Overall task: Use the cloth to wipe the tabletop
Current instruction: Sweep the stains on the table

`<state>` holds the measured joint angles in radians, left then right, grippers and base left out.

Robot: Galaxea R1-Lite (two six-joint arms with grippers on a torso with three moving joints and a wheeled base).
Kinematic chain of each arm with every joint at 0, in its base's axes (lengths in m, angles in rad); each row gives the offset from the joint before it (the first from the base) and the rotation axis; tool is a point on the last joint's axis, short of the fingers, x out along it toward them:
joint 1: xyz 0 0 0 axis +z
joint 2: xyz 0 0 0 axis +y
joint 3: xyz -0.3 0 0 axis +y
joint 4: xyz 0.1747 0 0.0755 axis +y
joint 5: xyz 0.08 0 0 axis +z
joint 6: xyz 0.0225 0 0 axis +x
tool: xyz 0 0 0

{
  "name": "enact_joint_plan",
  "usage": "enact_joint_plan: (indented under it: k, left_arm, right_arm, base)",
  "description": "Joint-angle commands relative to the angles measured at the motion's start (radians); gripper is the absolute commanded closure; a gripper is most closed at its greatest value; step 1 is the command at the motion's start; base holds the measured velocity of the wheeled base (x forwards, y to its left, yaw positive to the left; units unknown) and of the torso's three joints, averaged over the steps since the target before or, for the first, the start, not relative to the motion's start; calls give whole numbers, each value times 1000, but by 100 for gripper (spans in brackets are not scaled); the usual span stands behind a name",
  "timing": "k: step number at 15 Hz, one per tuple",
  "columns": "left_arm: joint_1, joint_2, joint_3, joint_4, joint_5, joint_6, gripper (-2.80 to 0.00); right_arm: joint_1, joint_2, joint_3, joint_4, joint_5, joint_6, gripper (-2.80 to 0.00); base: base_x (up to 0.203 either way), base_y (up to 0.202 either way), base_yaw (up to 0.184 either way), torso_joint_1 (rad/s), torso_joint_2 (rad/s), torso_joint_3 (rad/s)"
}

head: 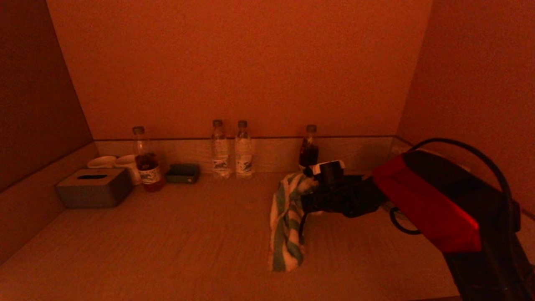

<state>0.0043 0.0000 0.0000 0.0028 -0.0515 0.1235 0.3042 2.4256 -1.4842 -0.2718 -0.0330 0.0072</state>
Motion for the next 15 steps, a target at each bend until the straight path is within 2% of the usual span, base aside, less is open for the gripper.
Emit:
enact_joint_plan:
  k: [1,5,9,12,15]
  left_arm:
    - [2,0,0,0,1,1,0]
    - [2,0,0,0,1,1,0]
    - [2,0,0,0,-1,1,0]
    - [1,0,0,0,-1,1,0]
    - [2,0,0,0,-1,1,0]
  right_arm:
    - [21,41,-34,0,-2,0,0]
    - [95,43,-65,2,-12,2,0]
    - [274,-6,-68,3,-36,5,0]
    - [378,-91,-35,32,-39,19,0]
    - [412,-120,-3,41,-39,44,0]
  base:
    - [0,0,0,0,0,0]
    - [0,0,0,0,0,0]
    - [0,0,0,0,0,0]
    - [0,0,0,0,0,0]
    - [0,0,0,0,0,0]
